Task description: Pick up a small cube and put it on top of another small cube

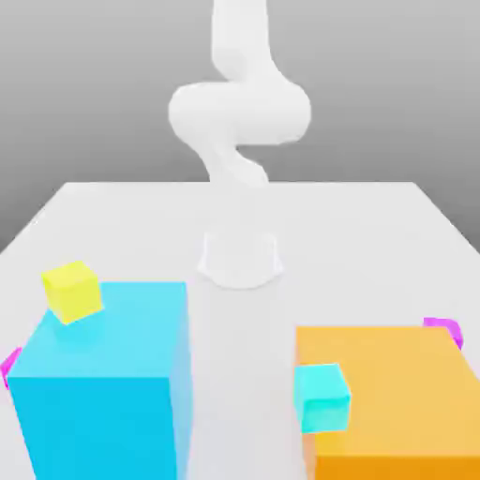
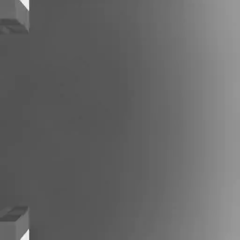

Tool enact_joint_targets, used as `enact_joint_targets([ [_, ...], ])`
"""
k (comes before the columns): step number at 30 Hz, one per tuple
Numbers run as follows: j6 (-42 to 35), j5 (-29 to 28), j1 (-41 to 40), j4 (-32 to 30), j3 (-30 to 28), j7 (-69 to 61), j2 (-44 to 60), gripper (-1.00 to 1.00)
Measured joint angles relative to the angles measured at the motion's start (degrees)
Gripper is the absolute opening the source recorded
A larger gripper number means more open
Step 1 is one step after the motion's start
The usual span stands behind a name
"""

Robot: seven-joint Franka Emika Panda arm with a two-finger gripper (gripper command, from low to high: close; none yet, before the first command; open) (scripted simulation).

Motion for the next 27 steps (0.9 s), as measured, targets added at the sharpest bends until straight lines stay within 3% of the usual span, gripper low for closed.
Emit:
enact_joint_targets([
  [27, 15.27, 5.66, 35.09, -11.48, -5.78, -69.09, 29.33, 0.0],
])
